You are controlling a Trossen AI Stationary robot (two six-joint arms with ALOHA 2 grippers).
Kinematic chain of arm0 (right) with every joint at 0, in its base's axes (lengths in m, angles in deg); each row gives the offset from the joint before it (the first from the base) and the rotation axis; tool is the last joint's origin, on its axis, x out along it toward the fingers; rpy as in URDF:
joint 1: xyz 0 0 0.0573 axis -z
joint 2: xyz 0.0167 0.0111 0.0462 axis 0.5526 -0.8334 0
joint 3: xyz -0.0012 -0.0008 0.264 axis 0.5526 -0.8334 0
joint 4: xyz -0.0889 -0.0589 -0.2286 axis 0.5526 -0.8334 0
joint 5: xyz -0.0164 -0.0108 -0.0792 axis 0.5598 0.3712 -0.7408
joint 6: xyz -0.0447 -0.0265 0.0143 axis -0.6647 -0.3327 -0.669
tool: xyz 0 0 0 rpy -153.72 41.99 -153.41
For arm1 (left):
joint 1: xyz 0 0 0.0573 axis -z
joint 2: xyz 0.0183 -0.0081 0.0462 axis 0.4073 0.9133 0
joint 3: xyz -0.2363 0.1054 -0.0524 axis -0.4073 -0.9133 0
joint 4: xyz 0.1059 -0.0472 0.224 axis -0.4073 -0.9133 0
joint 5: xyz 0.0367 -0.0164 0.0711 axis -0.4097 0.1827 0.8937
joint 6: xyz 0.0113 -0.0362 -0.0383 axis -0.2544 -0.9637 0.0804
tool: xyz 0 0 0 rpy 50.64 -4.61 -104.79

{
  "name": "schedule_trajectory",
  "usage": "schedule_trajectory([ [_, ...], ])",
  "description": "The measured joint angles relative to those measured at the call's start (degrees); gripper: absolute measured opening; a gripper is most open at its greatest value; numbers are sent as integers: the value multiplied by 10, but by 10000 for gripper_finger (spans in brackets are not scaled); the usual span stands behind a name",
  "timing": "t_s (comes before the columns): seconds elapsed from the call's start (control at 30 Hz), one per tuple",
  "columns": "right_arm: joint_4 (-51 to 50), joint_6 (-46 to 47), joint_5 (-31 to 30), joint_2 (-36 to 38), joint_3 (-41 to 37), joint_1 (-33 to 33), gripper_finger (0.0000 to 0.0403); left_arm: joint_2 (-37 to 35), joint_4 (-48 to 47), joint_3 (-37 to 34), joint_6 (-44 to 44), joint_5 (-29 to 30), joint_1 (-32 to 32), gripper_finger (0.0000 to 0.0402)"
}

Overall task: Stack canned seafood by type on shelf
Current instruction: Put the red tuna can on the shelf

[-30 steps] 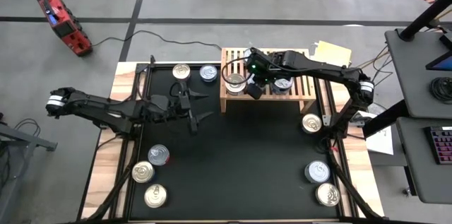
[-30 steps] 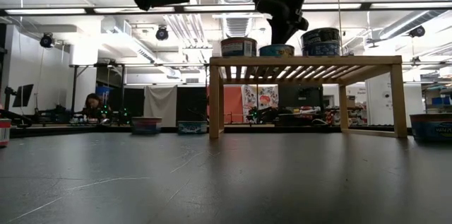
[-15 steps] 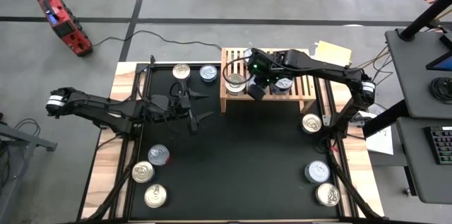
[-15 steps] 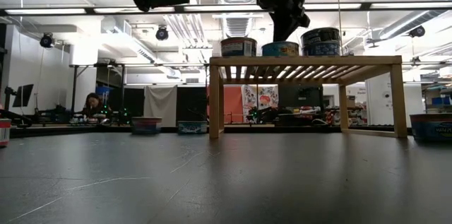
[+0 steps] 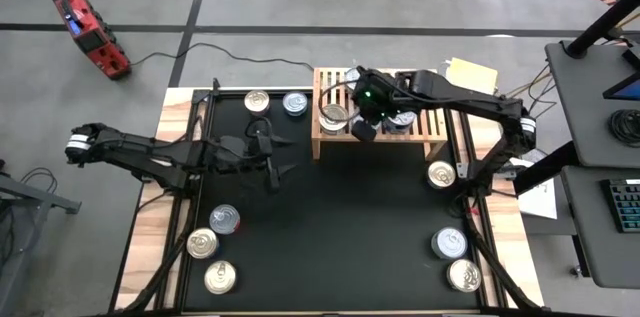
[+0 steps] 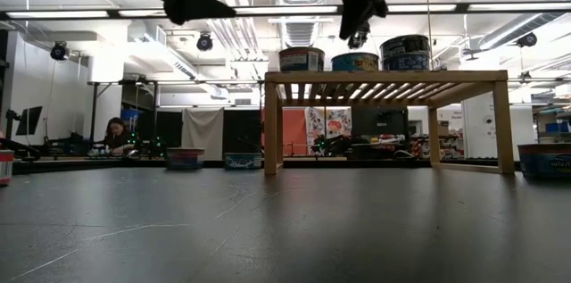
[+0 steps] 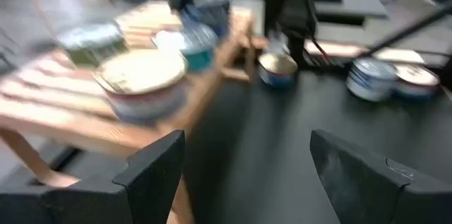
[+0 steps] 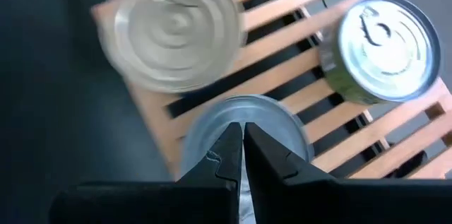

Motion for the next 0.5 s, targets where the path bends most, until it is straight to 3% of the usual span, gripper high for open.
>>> schedule_trajectory([
  [0.13, 7, 17, -34, 23, -13, -52, 9, 0, -54, 5, -60, -36, 24, 291],
  [0.3, 14, 47, -89, 34, -27, -134, 9, 0, -82, 5, -114, -38, 78, 291],
  [0.5, 58, 50, -105, 34, -38, -217, 9, 0, -161, 9, -218, -38, 137, 291],
])
